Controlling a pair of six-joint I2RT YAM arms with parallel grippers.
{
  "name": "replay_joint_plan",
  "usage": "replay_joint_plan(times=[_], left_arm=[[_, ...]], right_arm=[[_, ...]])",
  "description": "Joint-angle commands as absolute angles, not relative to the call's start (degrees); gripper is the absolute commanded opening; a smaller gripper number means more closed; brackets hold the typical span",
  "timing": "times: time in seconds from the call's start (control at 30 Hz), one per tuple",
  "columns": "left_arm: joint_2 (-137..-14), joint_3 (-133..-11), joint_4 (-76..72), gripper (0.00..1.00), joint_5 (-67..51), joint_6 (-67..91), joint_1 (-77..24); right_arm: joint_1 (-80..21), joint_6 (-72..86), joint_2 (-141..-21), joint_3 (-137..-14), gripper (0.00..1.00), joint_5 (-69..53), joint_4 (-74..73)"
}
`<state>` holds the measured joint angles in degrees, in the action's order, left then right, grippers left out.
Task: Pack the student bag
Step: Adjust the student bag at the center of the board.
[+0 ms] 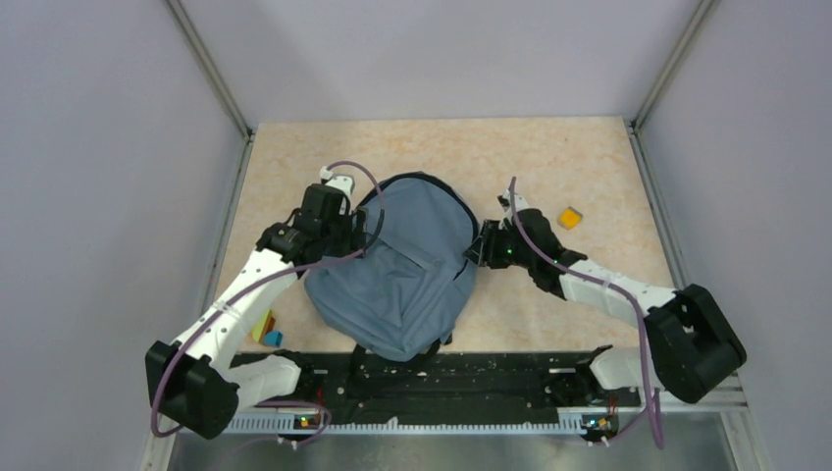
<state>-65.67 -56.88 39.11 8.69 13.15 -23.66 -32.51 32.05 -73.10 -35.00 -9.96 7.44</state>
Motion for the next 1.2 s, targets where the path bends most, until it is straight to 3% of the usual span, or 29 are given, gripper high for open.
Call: replay_joint_plan(times=[0.0, 0.03, 0.1, 0.37, 0.5, 0.77, 1.07, 1.17], left_arm=[[-65.36, -58.31, 37.54, 0.78, 4.51, 10.28, -22.93], [-65.57, -58.46, 37.53, 0.78, 3.95, 10.02, -22.87], [-66.24, -58.68, 37.65, 0.78, 3.26, 9.77, -22.79], [-67.98, -58.89, 37.68, 0.76, 3.10, 10.45, -22.36], [-68.54, -58.07, 37.56, 0.63, 4.81, 11.08, -21.92], [-70.08, -56.03, 37.13, 0.49, 1.25, 13.33, -18.77], [-71.45, -55.72, 35.95, 0.47, -4.79, 14.05, -17.23], [-72.31, -55.79, 36.07, 0.42, -4.93, 13.89, -17.14]], right_arm=[[-33.13, 30.39, -77.56, -40.60, 0.30, -6.00, 7.53], [-33.09, 29.51, -78.62, -41.81, 0.16, -3.11, 6.58], [-32.65, 27.89, -80.76, -44.31, 0.00, -0.54, 5.46], [-29.97, 21.31, -90.16, -56.91, 0.00, 2.57, 3.65], [-29.97, 20.50, -91.67, -58.88, 0.00, 0.46, 3.32], [-29.97, 20.33, -90.00, -58.06, 0.25, -1.06, 3.36], [-29.99, 20.35, -88.83, -57.54, 0.30, -1.49, 3.60], [-30.03, 20.43, -88.79, -57.38, 0.30, -1.48, 3.52]])
